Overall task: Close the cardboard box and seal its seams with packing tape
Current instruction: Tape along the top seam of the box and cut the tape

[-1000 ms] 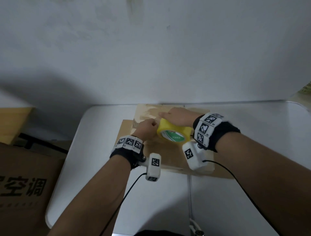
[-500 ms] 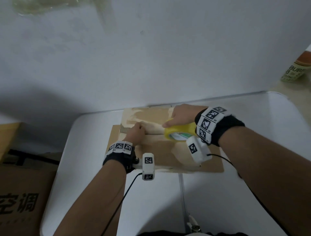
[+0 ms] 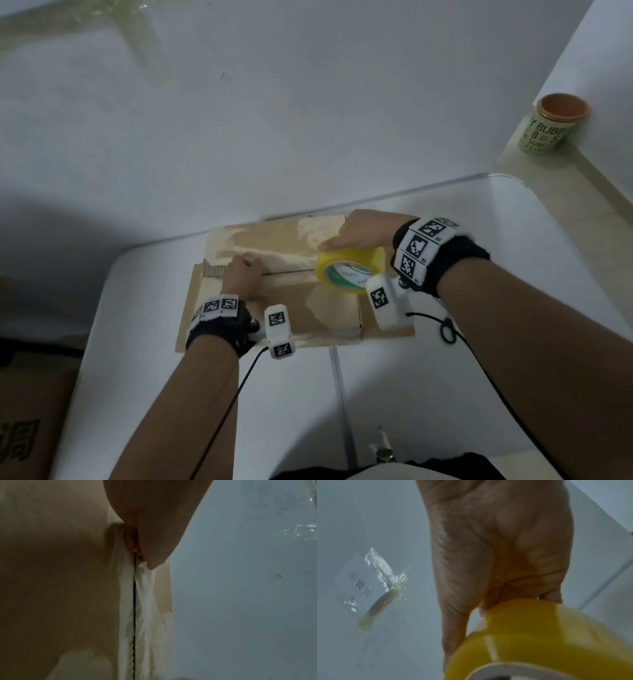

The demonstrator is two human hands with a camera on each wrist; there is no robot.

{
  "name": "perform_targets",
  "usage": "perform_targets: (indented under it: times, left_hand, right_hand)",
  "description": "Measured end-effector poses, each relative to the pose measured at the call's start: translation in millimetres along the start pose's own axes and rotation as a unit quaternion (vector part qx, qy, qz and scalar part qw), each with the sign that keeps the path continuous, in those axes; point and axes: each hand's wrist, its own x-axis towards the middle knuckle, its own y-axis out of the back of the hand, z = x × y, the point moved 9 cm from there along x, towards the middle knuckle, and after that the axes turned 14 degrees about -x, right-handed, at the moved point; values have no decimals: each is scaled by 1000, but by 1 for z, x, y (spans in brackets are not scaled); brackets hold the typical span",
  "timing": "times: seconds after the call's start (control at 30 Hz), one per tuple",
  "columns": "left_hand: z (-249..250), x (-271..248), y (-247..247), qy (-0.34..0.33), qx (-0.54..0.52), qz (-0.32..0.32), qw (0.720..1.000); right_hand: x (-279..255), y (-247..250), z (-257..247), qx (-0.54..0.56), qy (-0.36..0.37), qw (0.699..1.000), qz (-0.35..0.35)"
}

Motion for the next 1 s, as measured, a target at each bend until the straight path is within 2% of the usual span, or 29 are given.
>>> perform_targets:
  times: [0.17, 0.33, 0.43, 0.6, 0.77, 0.9, 1.0]
  left_hand:
    - [-7, 4, 0, 21, -12, 10, 1000]
    - [-9, 3, 1, 2, -27, 36, 999]
    - [-7, 0, 3, -16, -31, 53, 998]
    - [-4, -6, 5, -35, -53, 72, 995]
    - [-4, -8, 5, -49, -65, 84, 993]
    - [-5, -6, 4, -60, -65, 89, 992]
    - [-7, -6, 4, -70, -66, 95, 991]
  right_hand:
    - [-11, 3, 34, -68, -55, 995, 53]
    - [-7, -21, 51, -22, -79, 992, 93]
    - [-6, -30, 59, -32, -90, 987, 128]
    - [-3, -49, 66, -43, -104, 985, 127]
    - [8, -50, 69, -57, -90, 983, 151]
    - [21, -65, 75, -43, -90, 986, 130]
    - [25, -71, 74, -64, -80, 983, 150]
